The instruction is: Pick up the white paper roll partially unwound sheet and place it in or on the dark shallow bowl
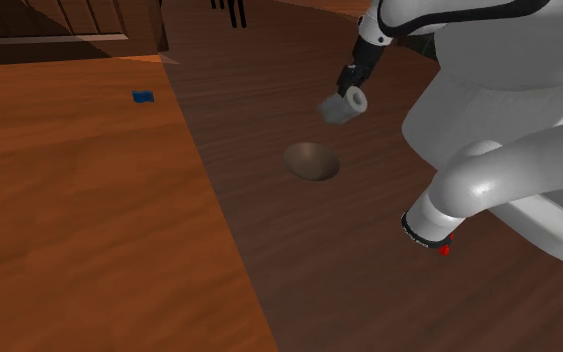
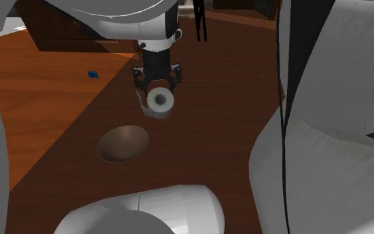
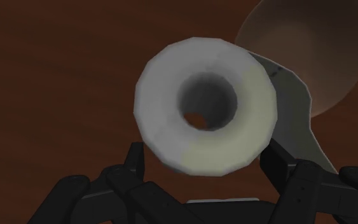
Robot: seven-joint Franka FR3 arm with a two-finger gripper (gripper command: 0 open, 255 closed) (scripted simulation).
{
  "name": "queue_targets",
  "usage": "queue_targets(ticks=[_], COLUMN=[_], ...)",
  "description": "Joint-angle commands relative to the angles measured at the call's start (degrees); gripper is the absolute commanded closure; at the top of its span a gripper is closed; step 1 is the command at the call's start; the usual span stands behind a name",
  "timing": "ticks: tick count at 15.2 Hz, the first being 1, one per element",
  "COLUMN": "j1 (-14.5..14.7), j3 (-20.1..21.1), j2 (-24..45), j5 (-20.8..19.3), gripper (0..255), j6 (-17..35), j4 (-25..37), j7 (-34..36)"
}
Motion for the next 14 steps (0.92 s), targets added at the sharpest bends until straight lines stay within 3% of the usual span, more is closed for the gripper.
queue_targets(ticks=[1, 9, 14], j1=[1.1, 6.2, 6.2], j3=[2.4, 12.9, 13.1], j2=[-0.9, -2.0, -1.5], j5=[1.0, 5.8, 6.0], gripper=[255, 255, 255], j6=[-0.5, -2.8, 1.3], j4=[-0.3, 1.0, -2.5], j7=[2.9, 15.1, 15.1])
